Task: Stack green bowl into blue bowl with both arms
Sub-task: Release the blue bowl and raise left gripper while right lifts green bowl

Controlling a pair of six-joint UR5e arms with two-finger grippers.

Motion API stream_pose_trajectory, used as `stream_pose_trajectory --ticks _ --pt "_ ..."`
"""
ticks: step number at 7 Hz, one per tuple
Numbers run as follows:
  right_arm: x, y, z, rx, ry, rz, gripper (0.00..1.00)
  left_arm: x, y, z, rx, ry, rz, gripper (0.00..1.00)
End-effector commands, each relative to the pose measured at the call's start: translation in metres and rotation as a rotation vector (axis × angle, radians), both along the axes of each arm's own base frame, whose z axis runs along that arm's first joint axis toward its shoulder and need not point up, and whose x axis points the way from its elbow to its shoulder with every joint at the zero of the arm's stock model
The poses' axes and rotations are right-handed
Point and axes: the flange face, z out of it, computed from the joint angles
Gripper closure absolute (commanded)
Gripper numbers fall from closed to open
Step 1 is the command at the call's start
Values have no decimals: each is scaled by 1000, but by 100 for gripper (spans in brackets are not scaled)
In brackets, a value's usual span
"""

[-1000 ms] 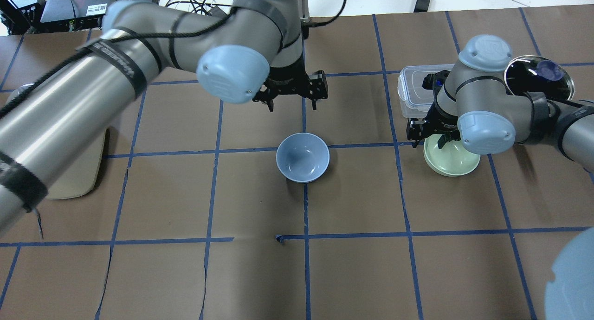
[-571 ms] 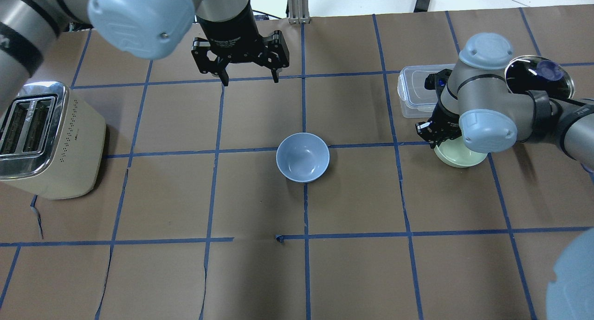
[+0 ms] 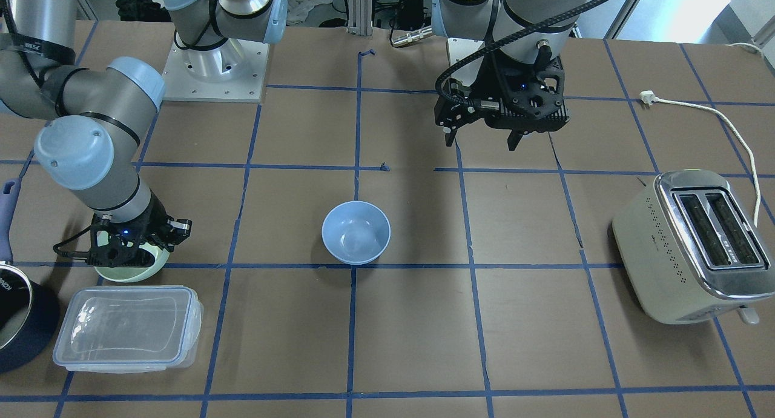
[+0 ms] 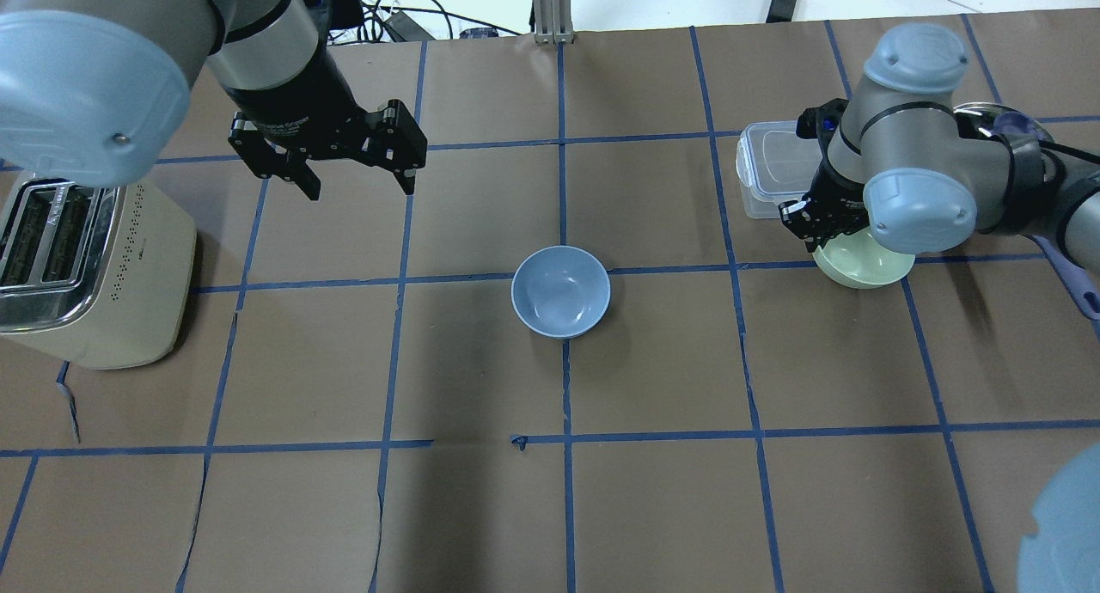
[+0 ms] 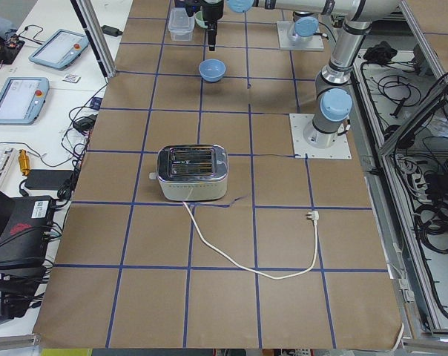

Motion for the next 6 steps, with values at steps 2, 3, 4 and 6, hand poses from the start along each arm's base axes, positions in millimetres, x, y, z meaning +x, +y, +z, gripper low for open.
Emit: stream_pose_trajectory --ticks 2,3,4,6 --pt "62 -16 41 -51 44 -22 100 10 -14 10 -33 -3 -16 0" --pt "97 -18 56 -65 40 -8 100 10 -21 20 -54 8 -6 0" --pt "129 -19 66 -84 34 -30 100 9 -19 18 -50 6 -19 0" --pt "219 -9 67 -106 23 -59 100 10 -15 19 -48 3 -19 0"
